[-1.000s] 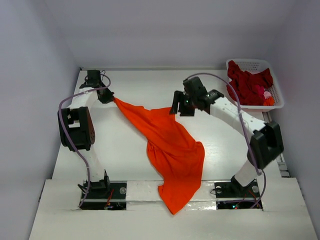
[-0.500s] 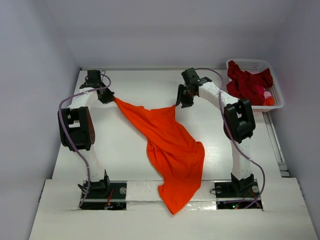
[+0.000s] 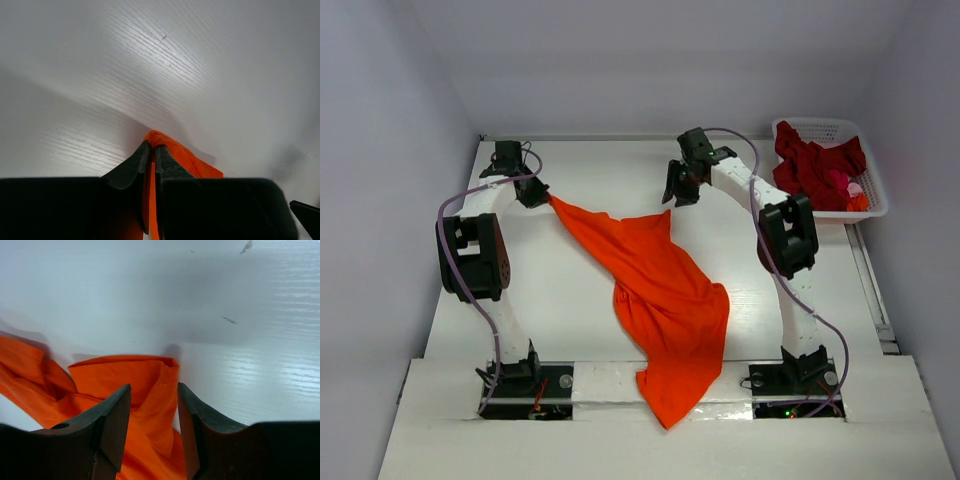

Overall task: Fold and stack the t-shirts
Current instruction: Flatten out the tshirt

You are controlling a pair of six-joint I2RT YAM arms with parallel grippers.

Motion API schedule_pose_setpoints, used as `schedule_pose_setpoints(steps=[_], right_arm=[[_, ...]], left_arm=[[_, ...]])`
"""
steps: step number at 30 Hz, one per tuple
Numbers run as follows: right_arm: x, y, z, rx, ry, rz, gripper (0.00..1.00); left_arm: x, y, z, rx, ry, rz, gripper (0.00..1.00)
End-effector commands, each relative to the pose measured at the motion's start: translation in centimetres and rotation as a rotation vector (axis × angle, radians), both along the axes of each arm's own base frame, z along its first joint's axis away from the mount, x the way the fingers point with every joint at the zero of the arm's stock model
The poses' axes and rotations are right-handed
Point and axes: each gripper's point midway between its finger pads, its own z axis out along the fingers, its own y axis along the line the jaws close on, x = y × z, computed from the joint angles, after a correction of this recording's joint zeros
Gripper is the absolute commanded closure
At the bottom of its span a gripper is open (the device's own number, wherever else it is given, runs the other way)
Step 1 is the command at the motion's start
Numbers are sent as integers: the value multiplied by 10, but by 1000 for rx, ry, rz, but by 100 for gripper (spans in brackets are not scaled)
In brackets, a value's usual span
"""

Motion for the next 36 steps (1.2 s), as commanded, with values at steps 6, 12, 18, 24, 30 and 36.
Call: schedule_pose_setpoints(steps=[6,12,18,24,30,36], right_arm=[[0,5,-15,-14,24,34,51],[-1,5,-23,-15,35,38,51],[-2,5,-30,-20,45,41,51],[-2,6,-32,-15,48,43,52],[-2,6,-32,-15,47,44,64],[-3,6,-33,-12,53,44,73]], left_arm=[[2,-4,20,5,-55,-17,100],[1,-4,19,5,-52,-17,100],[1,-4,19,4,-52,-18,100],[1,-4,22,3,-59,-19,100],[2,-4,21,2,-57,-18,100],[2,-4,24,1,-61,-17,100]])
